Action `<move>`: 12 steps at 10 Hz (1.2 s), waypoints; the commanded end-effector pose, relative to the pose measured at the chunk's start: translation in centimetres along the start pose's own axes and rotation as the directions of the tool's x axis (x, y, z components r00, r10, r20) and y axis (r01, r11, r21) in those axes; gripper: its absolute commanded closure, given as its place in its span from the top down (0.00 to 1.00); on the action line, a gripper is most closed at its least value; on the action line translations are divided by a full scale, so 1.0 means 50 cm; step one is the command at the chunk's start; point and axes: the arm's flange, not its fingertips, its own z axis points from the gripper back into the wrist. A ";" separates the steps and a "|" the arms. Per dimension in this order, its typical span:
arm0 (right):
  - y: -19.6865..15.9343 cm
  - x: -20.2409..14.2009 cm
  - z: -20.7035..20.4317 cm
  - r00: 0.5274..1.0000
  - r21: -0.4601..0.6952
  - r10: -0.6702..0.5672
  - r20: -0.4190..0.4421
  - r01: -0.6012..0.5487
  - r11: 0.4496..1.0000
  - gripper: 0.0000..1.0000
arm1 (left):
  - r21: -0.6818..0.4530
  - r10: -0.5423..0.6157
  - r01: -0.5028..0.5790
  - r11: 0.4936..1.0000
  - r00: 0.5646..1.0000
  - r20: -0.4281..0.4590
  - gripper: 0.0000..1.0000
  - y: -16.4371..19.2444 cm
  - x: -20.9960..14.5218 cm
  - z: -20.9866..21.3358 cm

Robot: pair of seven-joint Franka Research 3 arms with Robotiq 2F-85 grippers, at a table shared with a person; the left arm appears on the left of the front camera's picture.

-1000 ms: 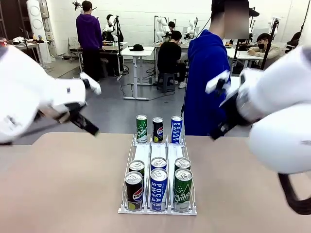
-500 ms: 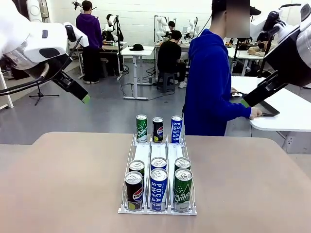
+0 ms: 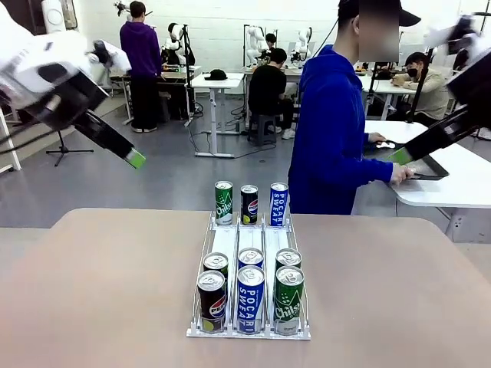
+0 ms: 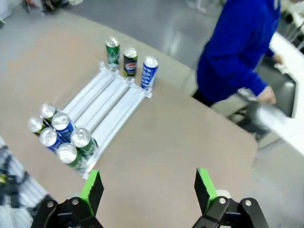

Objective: Retrieve and hand over the desired beverage to the person.
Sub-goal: Pick up a can of the same type that the person held from the Automatic Can Dispenser.

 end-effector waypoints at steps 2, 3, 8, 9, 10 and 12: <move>-0.158 -0.093 0.032 0.966 0.209 -0.247 0.072 0.228 0.951 1.00 | -0.497 0.183 -0.199 0.844 0.980 -0.081 1.00 0.147 -0.022 0.122; -0.192 -0.121 0.043 0.947 0.236 -0.304 0.105 0.273 0.933 1.00 | -0.495 0.243 -0.233 0.837 0.969 -0.044 1.00 0.181 -0.040 0.144; -0.260 -0.200 0.121 0.892 0.220 -0.412 0.184 0.372 0.902 1.00 | -0.393 0.429 -0.377 0.839 0.902 0.052 1.00 0.240 -0.130 0.197; -0.263 -0.200 0.123 0.896 0.235 -0.411 0.169 0.369 0.899 1.00 | -0.369 0.440 -0.391 0.843 0.897 0.055 1.00 0.241 -0.132 0.199; -0.264 -0.195 0.121 0.897 0.236 -0.413 0.159 0.371 0.898 1.00 | -0.342 0.447 -0.400 0.851 0.892 0.070 1.00 0.239 -0.131 0.203; -0.269 -0.194 0.131 0.891 0.207 -0.422 0.169 0.387 0.899 1.00 | -0.366 0.428 -0.385 0.847 0.903 0.041 1.00 0.263 -0.135 0.209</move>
